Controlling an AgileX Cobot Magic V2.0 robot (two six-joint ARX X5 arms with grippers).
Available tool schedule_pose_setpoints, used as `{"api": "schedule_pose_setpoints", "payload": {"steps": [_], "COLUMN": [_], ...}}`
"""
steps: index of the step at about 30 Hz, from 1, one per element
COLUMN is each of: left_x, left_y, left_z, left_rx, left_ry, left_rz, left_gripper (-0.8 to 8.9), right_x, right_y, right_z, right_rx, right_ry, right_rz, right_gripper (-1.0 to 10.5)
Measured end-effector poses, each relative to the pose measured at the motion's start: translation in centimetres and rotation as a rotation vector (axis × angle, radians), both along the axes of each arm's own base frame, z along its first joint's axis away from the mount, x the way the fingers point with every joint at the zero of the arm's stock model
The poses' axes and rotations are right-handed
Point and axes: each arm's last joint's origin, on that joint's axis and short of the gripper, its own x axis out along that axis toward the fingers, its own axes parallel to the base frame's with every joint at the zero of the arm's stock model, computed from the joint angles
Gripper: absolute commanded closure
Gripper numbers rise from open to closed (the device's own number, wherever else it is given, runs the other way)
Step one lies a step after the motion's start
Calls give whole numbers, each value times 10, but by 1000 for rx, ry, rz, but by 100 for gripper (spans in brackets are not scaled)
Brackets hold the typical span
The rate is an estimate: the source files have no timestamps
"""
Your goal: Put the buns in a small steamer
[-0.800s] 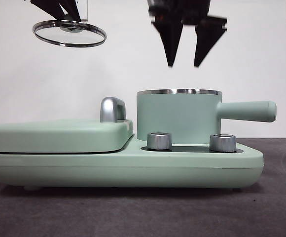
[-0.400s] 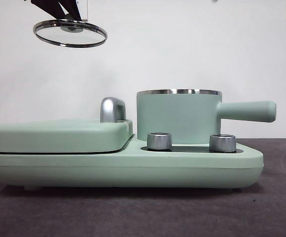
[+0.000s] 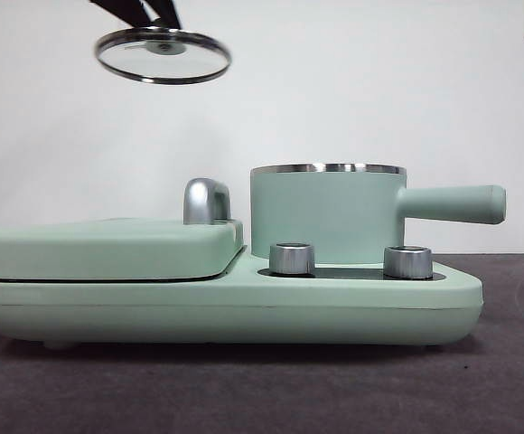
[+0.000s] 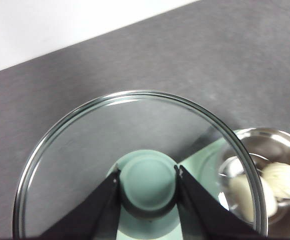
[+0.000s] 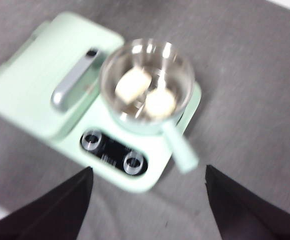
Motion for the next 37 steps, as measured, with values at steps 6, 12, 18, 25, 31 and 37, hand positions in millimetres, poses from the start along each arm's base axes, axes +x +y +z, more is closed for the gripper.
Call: {"api": "schedule_pose_setpoints", "payload": {"steps": [6,12,18,25,31,37], "left_x": [-14,-30,-46,-53,-54,-53], "left_y": [-34,-66,-92,-110,-116,-121], "left_z": [0,0,0,-9,-7,-12], "left_rx": [-1,-4,-4,6,-3,12], "left_ry": [0,3,4,27,-4,-4], "left_rz": [-98,-194,-274,-328,-346,-366], "left_gripper": [798,798,798,798,798,798], "right_x": [-49,-82,-102,-109,-109,-108], "right_y": [-33,-64,-84,-91,-91,-91], "right_z": [-38,-92,-126,-134,-134,-133], "right_rx": [139,178,232,257,259,263], "right_ry": [-96,-85,-113,-137,-139,-144], "right_rz": [18,-1,-14,-14,-14,-14], "right_gripper": [589,534,505,504,504,504]}}
